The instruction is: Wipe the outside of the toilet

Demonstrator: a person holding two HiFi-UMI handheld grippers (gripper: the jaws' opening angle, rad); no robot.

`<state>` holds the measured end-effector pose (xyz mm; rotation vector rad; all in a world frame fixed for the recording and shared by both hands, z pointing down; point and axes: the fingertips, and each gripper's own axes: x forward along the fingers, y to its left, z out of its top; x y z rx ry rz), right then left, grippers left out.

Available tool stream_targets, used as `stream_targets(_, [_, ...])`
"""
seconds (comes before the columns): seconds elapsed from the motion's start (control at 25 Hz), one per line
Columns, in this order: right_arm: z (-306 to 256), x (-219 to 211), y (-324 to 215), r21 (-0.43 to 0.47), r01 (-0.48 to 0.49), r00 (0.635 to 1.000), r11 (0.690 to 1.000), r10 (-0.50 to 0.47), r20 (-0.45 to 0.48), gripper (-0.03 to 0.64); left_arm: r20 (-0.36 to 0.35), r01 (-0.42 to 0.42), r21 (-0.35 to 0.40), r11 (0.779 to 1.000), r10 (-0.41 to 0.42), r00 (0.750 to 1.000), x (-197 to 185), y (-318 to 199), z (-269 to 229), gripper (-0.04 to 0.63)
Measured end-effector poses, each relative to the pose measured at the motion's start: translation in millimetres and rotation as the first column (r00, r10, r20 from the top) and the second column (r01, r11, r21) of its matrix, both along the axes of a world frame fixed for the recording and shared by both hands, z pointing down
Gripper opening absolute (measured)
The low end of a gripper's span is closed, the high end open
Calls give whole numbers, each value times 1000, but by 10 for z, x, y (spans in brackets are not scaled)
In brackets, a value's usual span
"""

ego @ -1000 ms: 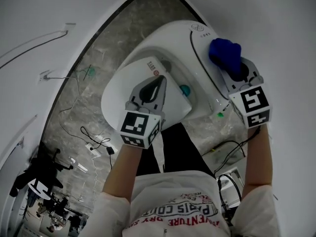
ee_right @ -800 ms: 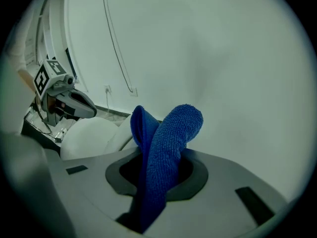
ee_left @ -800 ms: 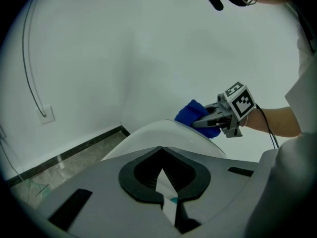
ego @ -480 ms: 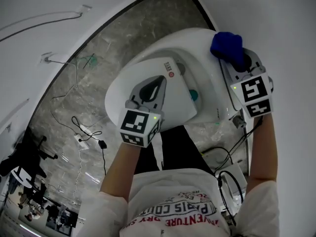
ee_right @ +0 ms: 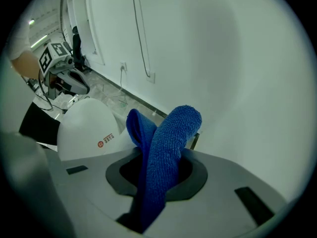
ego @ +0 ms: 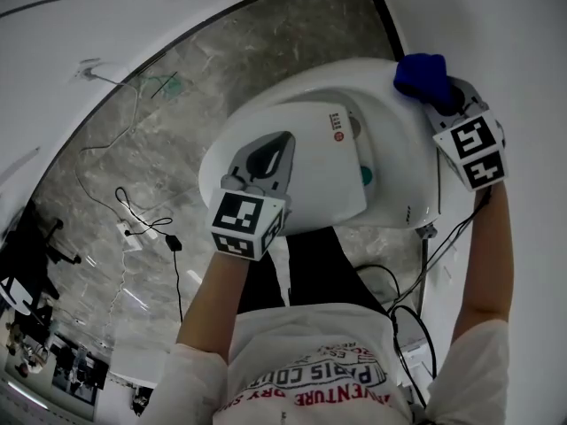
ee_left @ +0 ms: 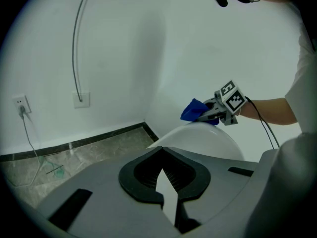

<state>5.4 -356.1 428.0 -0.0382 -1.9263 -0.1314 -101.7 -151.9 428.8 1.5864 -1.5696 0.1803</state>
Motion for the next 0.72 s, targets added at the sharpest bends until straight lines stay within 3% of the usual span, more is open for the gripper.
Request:
stream_targets(0.2, [227,-390,156,-8,120,987,993,-120,-103,72,-19,34,-17,999,-34,999,-335,243,146,8])
stream_targets(0.56, [715,-770,365,-72,179,945,981,-192,-264,71,-47,129,-55,990,-131,990,-763,806,484,8])
stream_targets(0.72, [983,-915,532,-75,284,895,956,-292,-337,71,-63,167,-79,983,-172,983,-830,1074,683,8])
